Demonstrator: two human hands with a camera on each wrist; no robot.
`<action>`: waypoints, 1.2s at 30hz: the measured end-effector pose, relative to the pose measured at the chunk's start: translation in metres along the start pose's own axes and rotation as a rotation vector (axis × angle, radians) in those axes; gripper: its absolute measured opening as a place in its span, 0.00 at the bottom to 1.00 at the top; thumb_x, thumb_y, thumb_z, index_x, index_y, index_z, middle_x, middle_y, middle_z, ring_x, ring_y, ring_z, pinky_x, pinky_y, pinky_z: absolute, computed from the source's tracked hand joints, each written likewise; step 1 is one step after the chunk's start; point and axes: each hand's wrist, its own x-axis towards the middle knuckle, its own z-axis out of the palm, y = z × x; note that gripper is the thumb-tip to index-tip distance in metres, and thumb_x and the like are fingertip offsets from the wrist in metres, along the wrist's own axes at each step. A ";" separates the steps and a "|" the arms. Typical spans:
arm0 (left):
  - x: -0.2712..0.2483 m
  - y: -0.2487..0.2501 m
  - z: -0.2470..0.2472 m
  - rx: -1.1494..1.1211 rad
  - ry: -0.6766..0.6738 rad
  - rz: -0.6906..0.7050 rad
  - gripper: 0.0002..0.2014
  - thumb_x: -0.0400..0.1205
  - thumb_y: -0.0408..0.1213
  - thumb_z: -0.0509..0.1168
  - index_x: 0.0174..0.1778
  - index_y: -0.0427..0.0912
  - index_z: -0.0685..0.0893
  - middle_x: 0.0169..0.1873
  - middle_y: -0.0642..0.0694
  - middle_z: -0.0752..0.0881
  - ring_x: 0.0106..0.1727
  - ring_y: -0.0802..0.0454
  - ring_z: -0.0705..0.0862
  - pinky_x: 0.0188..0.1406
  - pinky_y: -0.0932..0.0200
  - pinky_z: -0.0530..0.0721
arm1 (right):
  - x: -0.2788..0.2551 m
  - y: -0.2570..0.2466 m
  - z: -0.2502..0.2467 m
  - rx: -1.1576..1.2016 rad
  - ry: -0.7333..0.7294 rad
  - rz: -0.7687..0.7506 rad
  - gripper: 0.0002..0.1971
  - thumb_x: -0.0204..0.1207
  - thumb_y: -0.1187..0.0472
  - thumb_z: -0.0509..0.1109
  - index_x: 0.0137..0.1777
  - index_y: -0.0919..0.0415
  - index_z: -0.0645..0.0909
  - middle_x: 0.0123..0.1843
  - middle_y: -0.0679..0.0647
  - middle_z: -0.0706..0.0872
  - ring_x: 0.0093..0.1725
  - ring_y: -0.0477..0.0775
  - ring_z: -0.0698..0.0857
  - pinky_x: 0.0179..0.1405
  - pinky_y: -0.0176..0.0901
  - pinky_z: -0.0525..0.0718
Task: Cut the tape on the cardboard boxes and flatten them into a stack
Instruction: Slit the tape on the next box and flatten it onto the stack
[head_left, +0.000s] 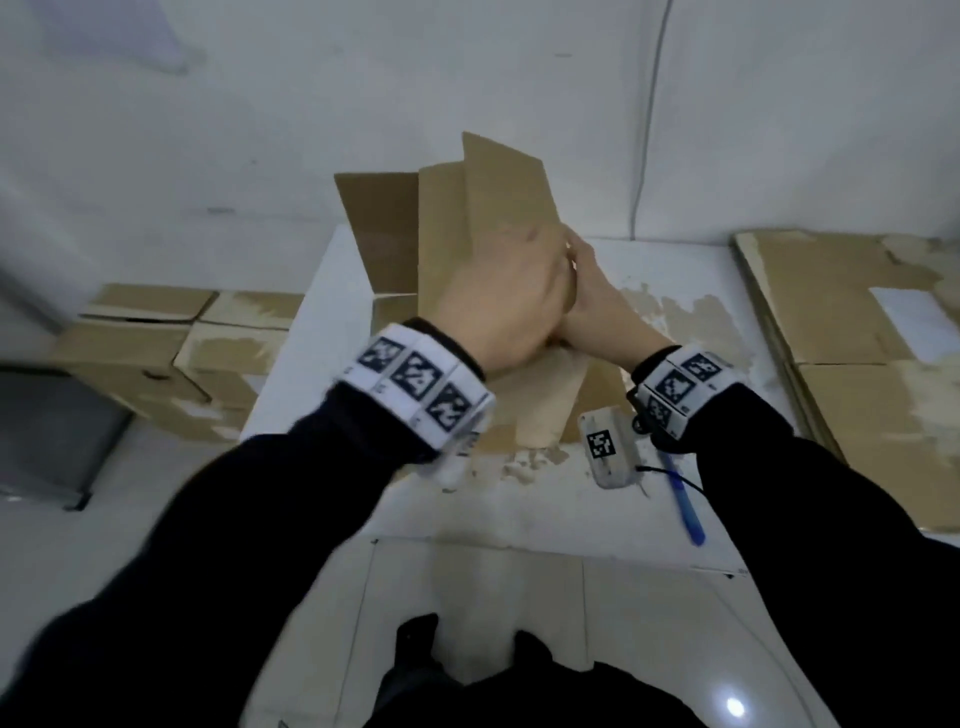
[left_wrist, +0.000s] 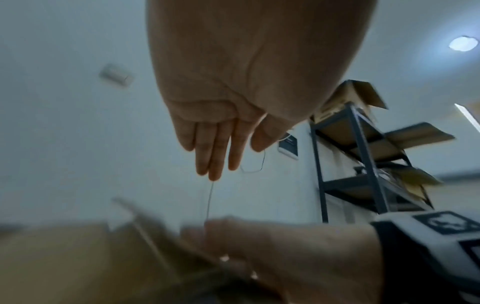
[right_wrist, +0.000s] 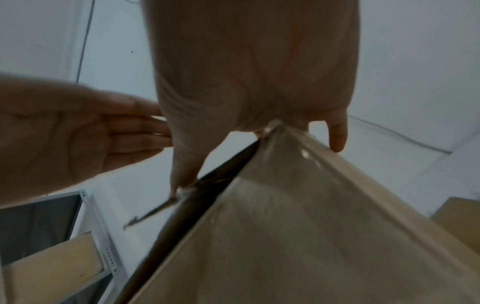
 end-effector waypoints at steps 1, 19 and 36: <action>0.002 0.006 0.015 -0.043 -0.053 -0.031 0.18 0.89 0.40 0.49 0.70 0.37 0.74 0.63 0.38 0.79 0.64 0.43 0.76 0.64 0.52 0.69 | -0.003 0.004 -0.005 -0.062 -0.017 -0.005 0.49 0.64 0.35 0.67 0.82 0.49 0.51 0.77 0.44 0.67 0.71 0.45 0.70 0.76 0.55 0.66; -0.025 -0.017 0.059 0.372 -0.009 -0.176 0.47 0.67 0.69 0.48 0.82 0.48 0.61 0.84 0.45 0.55 0.84 0.49 0.49 0.82 0.47 0.43 | -0.066 0.020 -0.063 -0.131 -0.504 0.186 0.25 0.84 0.50 0.59 0.80 0.48 0.61 0.71 0.52 0.77 0.44 0.50 0.90 0.36 0.45 0.90; -0.058 -0.026 0.074 0.258 0.141 0.000 0.41 0.69 0.61 0.63 0.76 0.43 0.73 0.79 0.43 0.67 0.82 0.46 0.61 0.80 0.43 0.56 | 0.105 0.126 -0.097 -0.048 0.279 0.281 0.13 0.78 0.66 0.66 0.62 0.65 0.79 0.52 0.67 0.87 0.25 0.48 0.87 0.30 0.49 0.89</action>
